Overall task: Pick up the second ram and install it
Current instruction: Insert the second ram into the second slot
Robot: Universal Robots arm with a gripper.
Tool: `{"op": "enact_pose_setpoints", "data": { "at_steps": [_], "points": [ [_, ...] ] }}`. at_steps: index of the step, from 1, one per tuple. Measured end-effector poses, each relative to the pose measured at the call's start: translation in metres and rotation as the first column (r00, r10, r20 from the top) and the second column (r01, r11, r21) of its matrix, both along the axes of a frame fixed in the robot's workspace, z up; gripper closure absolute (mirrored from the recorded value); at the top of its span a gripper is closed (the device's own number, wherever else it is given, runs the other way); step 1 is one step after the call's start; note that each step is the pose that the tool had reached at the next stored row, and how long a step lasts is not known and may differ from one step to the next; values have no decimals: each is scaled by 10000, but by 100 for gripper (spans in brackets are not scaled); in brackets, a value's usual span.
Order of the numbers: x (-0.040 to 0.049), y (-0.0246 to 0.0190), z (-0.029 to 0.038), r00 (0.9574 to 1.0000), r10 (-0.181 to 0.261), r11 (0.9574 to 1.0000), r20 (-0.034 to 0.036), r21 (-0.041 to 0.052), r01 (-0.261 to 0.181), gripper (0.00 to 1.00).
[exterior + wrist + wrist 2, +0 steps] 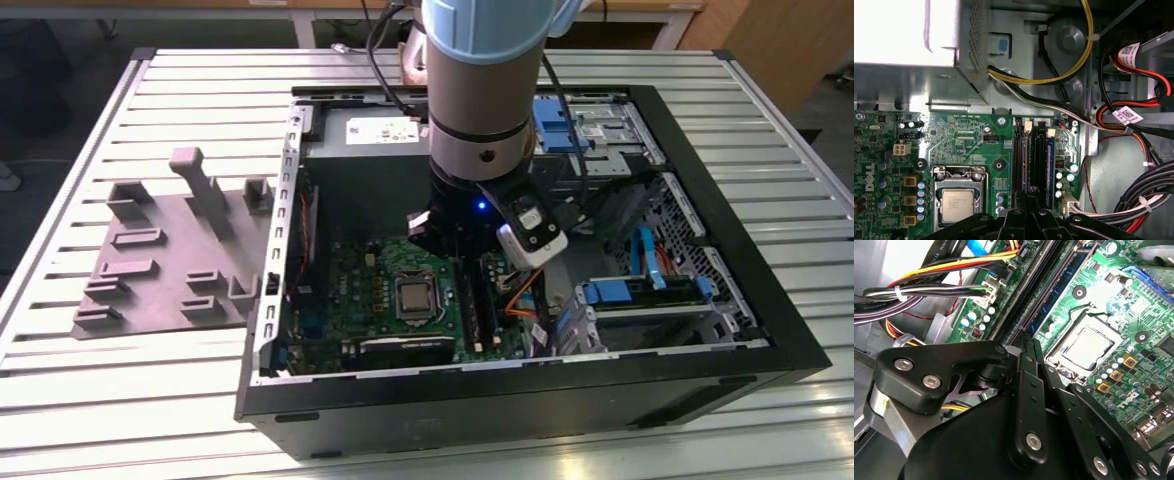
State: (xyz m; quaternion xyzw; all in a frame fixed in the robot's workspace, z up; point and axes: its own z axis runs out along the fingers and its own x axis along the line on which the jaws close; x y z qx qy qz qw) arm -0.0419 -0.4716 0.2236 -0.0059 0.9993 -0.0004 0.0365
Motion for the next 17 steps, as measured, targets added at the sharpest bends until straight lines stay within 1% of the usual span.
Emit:
{"op": "enact_pose_setpoints", "data": {
  "at_steps": [17],
  "points": [
    [12,0,0,9997,-227,9997,0,3,227,88]
  ]
}}
